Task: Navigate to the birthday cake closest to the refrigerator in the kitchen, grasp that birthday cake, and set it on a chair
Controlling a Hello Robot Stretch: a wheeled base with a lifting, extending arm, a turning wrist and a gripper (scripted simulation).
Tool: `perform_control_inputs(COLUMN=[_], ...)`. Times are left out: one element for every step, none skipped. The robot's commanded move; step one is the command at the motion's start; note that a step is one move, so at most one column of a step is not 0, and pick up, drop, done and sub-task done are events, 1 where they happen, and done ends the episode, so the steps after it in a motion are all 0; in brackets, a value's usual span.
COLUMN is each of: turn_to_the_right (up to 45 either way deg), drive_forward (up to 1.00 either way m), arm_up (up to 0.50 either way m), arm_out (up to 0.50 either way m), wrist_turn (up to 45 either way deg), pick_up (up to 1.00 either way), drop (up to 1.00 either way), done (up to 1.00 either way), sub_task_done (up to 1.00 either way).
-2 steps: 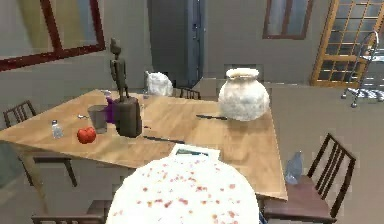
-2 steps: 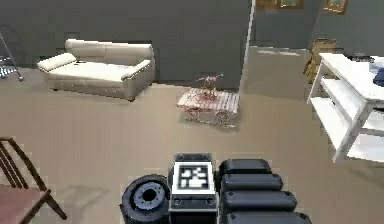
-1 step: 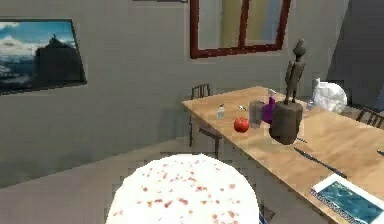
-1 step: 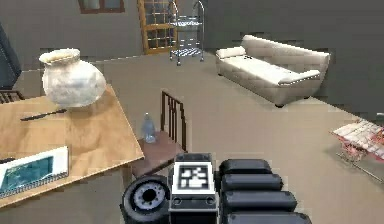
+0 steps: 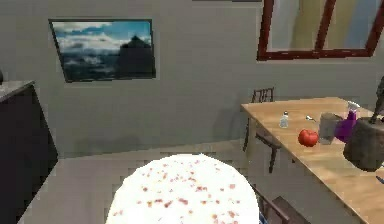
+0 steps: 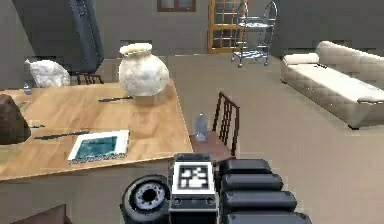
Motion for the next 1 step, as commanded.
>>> perform_control_inputs(turn_to_the_right=[0.0], drive_forward=[0.9], arm_up=[0.0], arm_out=[0.0], wrist_turn=[0.0], pick_up=[0.0], drop=[0.0], done=[0.0], sub_task_done=[0.0])
